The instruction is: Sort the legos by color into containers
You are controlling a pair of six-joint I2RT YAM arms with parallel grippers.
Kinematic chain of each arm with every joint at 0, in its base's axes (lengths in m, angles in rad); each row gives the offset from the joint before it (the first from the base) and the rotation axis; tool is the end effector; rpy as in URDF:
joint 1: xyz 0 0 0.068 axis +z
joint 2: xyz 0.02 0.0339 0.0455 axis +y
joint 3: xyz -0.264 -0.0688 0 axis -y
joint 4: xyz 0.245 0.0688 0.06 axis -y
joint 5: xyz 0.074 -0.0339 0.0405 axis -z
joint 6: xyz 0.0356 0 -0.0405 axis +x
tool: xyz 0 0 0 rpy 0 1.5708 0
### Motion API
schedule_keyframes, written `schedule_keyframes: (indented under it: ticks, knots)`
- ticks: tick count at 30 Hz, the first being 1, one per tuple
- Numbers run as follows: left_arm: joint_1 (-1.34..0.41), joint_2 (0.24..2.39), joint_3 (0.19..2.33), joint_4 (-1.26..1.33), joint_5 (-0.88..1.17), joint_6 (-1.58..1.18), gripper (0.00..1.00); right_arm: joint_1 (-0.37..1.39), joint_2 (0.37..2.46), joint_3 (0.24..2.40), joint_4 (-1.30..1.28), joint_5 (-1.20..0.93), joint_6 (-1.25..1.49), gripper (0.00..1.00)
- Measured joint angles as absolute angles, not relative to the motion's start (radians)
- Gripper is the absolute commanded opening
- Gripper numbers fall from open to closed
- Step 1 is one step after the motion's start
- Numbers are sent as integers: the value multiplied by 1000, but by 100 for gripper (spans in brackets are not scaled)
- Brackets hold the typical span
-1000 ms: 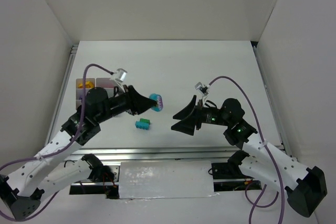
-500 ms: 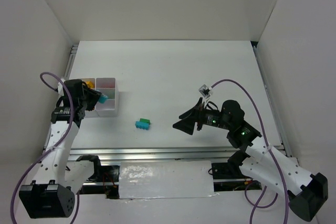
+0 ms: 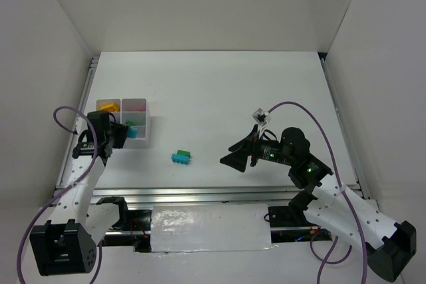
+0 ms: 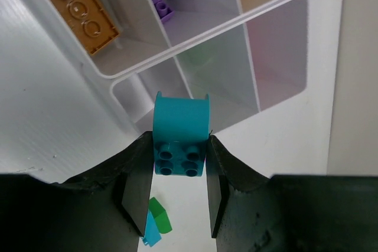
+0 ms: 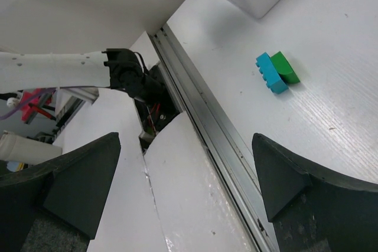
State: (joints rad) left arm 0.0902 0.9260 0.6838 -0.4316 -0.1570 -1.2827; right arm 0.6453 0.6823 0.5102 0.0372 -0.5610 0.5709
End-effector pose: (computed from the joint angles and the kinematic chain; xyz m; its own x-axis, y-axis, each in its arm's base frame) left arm 0.1976 0.0235 0.2559 0.0254 -0.9486 -0.3156 -0.6557 0.2225 -0.7215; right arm 0.1244 0.1173 0.2831 -0.5932 0.1261 -0.7951 -0.7248 0.3461 0.5957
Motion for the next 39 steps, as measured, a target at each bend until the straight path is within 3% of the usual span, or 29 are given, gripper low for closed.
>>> schedule_keyframes:
  ticks: [4, 19, 30, 36, 39]
  knots:
    - [90, 926, 638, -416, -152, -1321, 0, 645, 676, 511, 35, -561, 567, 100]
    - [90, 966, 589, -296, -102, -1345, 16, 645, 674, 511, 32, -572, 561, 100]
    - [91, 960, 577, -284, -98, -1361, 53, 645, 676, 511, 30, -572, 559, 100]
    - [94, 959, 568, -284, -93, -1366, 83, 645, 676, 511, 29, -572, 557, 100]
    - [96, 961, 570, -291, -91, -1364, 89, 645, 676, 511, 29, -571, 555, 100]
